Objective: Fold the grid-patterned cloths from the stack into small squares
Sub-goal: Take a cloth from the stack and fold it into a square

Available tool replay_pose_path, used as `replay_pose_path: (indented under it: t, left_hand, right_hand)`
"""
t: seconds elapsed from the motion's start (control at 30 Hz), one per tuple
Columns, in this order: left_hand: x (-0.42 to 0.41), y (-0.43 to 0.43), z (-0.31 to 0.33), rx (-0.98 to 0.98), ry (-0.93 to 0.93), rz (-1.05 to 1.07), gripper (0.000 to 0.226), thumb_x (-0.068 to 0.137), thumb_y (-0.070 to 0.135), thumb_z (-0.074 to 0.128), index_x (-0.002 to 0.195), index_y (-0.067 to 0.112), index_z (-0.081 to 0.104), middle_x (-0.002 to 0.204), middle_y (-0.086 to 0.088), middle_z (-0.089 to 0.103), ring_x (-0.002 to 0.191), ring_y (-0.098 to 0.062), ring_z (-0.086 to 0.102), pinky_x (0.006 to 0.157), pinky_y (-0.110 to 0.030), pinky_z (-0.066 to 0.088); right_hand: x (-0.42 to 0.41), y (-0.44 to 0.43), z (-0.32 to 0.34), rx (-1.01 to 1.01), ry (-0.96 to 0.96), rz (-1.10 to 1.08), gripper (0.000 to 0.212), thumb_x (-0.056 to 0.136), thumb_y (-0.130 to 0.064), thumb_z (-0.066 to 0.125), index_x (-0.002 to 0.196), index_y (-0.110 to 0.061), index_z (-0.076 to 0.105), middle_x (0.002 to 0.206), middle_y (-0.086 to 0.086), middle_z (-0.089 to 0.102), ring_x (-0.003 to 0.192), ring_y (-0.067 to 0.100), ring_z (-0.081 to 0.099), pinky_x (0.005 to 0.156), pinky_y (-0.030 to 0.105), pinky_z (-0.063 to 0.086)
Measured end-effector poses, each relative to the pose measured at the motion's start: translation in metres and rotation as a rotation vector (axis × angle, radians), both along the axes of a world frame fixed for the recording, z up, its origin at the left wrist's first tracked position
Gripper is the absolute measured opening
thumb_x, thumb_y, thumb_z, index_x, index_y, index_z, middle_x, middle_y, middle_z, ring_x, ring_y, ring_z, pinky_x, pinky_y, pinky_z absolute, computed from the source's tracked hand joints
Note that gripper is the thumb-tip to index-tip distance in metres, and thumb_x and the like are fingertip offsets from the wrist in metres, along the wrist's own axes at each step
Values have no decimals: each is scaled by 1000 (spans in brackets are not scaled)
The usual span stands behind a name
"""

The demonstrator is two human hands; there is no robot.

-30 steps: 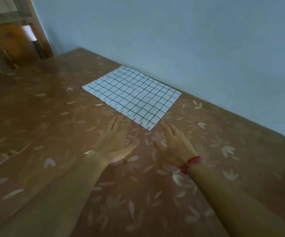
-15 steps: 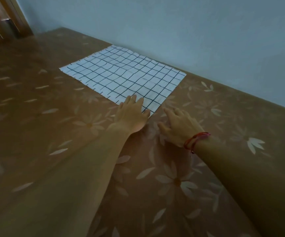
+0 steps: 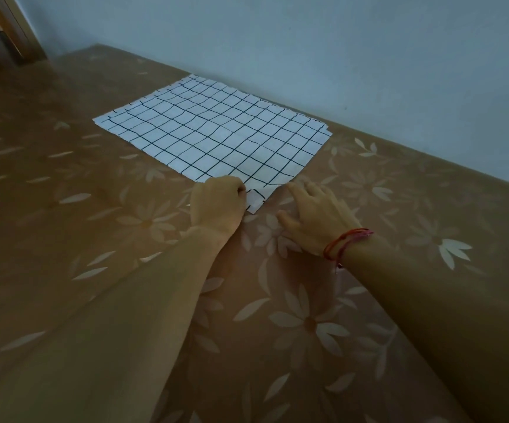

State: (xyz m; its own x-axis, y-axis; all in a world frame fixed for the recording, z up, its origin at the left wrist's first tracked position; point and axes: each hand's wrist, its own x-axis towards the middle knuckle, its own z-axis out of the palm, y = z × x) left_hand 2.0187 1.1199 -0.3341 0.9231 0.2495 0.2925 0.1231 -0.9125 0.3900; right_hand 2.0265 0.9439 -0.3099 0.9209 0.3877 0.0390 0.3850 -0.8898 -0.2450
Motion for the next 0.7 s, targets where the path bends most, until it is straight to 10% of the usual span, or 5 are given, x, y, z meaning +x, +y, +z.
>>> replay_pose_path:
  t: [0.33,0.57,0.7]
  left_hand:
    - [-113,0,52,-279,15,-95,13,101,18,47,101,16,60,63,5,57,57,3,55,57,2,36]
    - [-187,28,55,-292,63,-107,35,88,1,54,106,30,62,94,14,70,86,0,64,77,-24,52]
    - [-221,29,65,-264,90,-161,48,79,-7,65,112,27,62,104,10,70,99,-13,67,88,-31,50]
  right_hand:
    - [-23,-5,20,-113,-94,-57,66,84,-30,59,143,-22,34,144,16,38,138,31,29,104,48,34]
    - [-74,-10,34,-171,-166,-68,18,86,-28,56,88,-27,74,99,-4,70,105,19,58,102,40,27]
    - [-115,-14,49,-146,-76,-74,15,84,-26,60,93,-29,72,86,-4,71,94,18,62,110,38,18]
